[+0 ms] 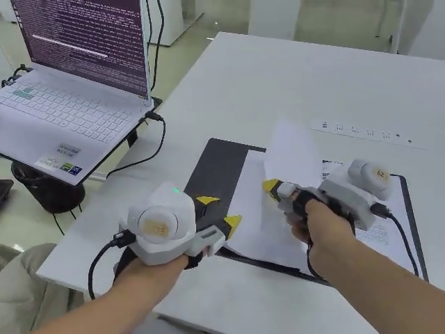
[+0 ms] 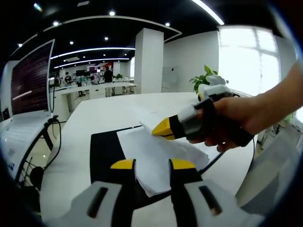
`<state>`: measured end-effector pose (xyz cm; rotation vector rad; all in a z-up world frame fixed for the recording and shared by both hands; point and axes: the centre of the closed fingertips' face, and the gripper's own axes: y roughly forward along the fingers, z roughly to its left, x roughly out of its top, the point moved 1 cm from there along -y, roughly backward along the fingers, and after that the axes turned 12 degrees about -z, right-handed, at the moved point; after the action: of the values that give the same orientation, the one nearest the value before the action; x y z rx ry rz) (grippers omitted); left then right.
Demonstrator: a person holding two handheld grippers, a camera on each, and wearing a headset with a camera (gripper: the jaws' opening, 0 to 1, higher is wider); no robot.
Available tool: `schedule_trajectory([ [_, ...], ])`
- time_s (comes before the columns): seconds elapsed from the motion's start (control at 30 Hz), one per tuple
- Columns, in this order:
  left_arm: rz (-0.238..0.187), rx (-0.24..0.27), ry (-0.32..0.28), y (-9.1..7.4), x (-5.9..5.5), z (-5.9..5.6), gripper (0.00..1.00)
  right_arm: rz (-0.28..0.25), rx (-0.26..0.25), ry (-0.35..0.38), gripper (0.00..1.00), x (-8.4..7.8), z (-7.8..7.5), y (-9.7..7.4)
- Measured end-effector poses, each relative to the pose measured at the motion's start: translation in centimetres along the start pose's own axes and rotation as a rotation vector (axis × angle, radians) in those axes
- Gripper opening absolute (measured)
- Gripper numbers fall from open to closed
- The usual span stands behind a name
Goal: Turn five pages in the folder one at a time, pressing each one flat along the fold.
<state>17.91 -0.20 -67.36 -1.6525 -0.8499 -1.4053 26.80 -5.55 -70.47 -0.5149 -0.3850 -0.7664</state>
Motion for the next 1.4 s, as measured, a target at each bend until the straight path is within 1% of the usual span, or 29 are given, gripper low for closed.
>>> schedule_trajectory([
  [0.17,0.006,0.015,-0.013,-0.4,-0.5,0.5,0.25,0.042,-0.018,0.005,0.00,-1.9,-0.4,1.3],
  [0.3,0.014,0.020,-0.029,-0.6,-1.0,0.7,0.25,0.063,-0.042,0.018,0.00,-3.1,-1.1,1.9],
  [0.43,0.023,0.011,-0.041,-0.3,-1.3,0.5,0.25,0.079,-0.068,0.033,0.00,-3.9,-1.8,2.4],
  [0.53,0.033,0.000,-0.035,-0.1,-1.6,0.3,0.24,0.090,-0.091,0.054,0.00,-4.4,-2.4,2.8],
  [0.7,0.054,-0.015,-0.032,0.1,-2.5,0.1,0.24,0.111,-0.134,0.069,0.00,-5.7,-3.6,3.6],
  [0.83,0.083,-0.036,-0.026,0.2,-3.3,-0.4,0.24,0.112,-0.160,0.082,0.00,-6.6,-4.3,4.1],
  [0.9,0.093,-0.048,-0.023,0.3,-3.5,-0.6,0.24,0.114,-0.167,0.081,0.00,-6.9,-4.6,4.3],
  [0.93,0.106,-0.059,-0.017,0.4,-3.8,-0.8,0.24,0.115,-0.168,0.080,0.00,-6.9,-4.7,4.4],
  [1.03,0.128,-0.077,-0.014,0.8,-4.5,-1.2,0.25,0.115,-0.162,0.094,0.00,-7.0,-4.8,4.4],
  [1.07,0.138,-0.087,-0.016,1.0,-4.9,-1.5,0.25,0.100,-0.155,0.101,0.00,-6.9,-4.7,4.5],
  [1.13,0.154,-0.101,-0.010,1.4,-5.4,-2.0,0.25,0.100,-0.142,0.095,0.00,-7.0,-4.5,4.3],
  [1.27,0.172,-0.120,-0.009,2.2,-6.0,-2.8,0.25,0.094,-0.091,0.091,0.01,-6.7,-4.1,4.1],
  [1.4,0.192,-0.133,-0.003,3.2,-6.6,-3.5,0.24,0.083,-0.053,0.107,0.04,-6.3,-3.9,3.5],
])
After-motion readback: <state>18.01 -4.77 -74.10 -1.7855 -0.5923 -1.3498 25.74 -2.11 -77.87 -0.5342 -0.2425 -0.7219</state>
